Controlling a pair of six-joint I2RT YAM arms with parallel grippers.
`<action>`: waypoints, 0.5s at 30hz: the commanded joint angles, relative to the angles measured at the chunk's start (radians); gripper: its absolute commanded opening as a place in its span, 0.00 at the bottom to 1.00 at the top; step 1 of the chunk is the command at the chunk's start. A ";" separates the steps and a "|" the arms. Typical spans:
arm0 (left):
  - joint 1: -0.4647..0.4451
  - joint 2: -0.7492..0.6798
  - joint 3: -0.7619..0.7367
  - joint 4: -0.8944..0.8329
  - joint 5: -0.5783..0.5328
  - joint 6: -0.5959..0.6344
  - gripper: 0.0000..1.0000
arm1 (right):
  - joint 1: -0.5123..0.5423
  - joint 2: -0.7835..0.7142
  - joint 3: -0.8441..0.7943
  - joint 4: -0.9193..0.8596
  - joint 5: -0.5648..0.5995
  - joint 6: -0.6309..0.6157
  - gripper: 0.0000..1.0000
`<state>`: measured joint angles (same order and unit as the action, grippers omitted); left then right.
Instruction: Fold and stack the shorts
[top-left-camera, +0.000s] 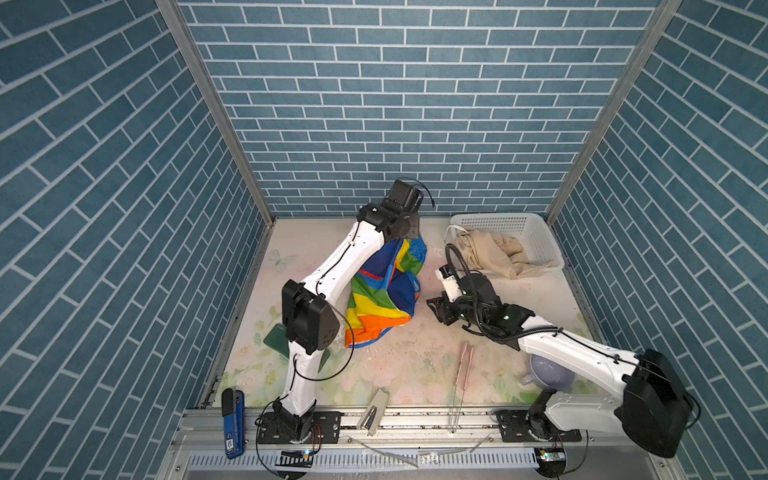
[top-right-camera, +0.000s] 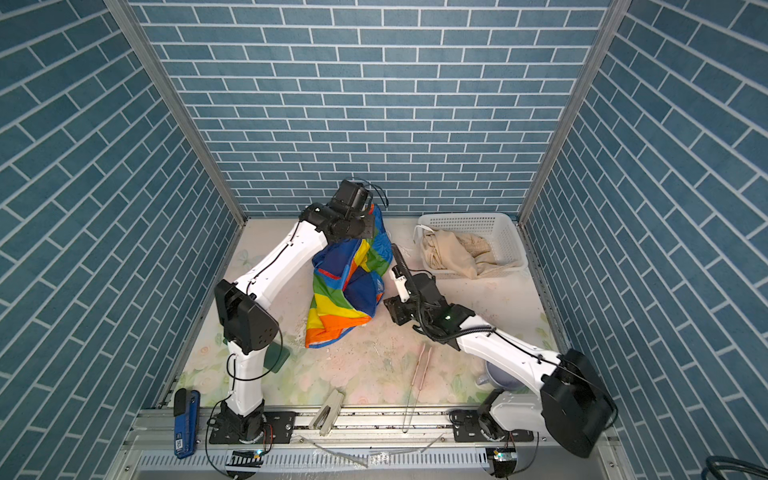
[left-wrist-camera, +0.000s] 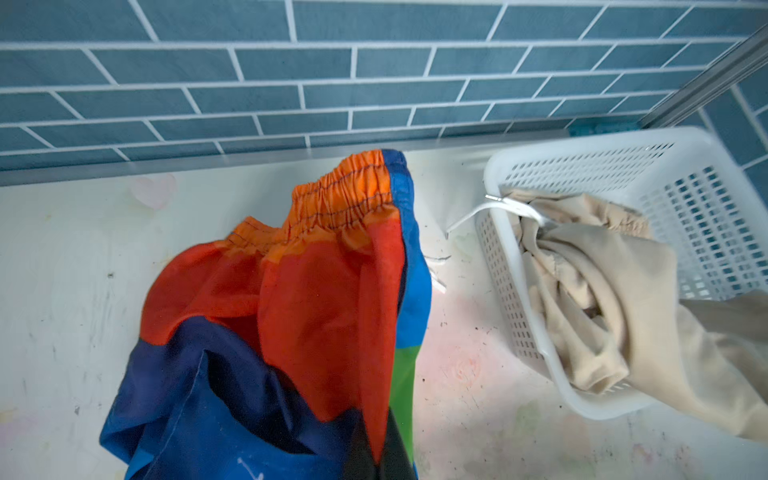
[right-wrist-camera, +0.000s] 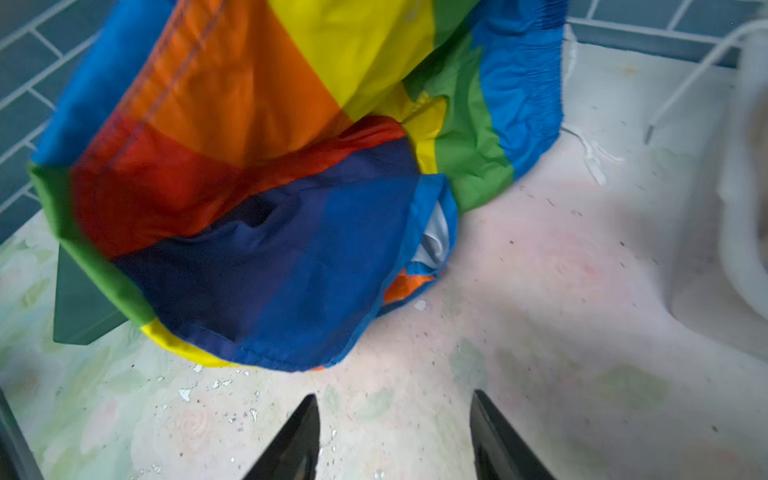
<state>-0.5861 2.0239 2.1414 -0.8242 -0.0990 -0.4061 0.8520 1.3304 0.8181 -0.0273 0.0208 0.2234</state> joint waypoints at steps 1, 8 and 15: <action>0.006 -0.017 -0.066 0.020 0.018 -0.002 0.00 | 0.068 0.103 0.086 0.053 0.045 -0.103 0.57; 0.053 -0.091 -0.151 0.045 0.024 0.008 0.00 | 0.185 0.171 0.099 0.196 -0.003 -0.119 0.57; 0.107 -0.145 -0.213 0.062 0.037 0.026 0.00 | 0.232 0.171 0.114 0.104 0.037 -0.138 0.57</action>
<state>-0.5053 1.9354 1.9511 -0.7788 -0.0696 -0.3958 1.0592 1.5051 0.8890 0.1020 0.0284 0.1360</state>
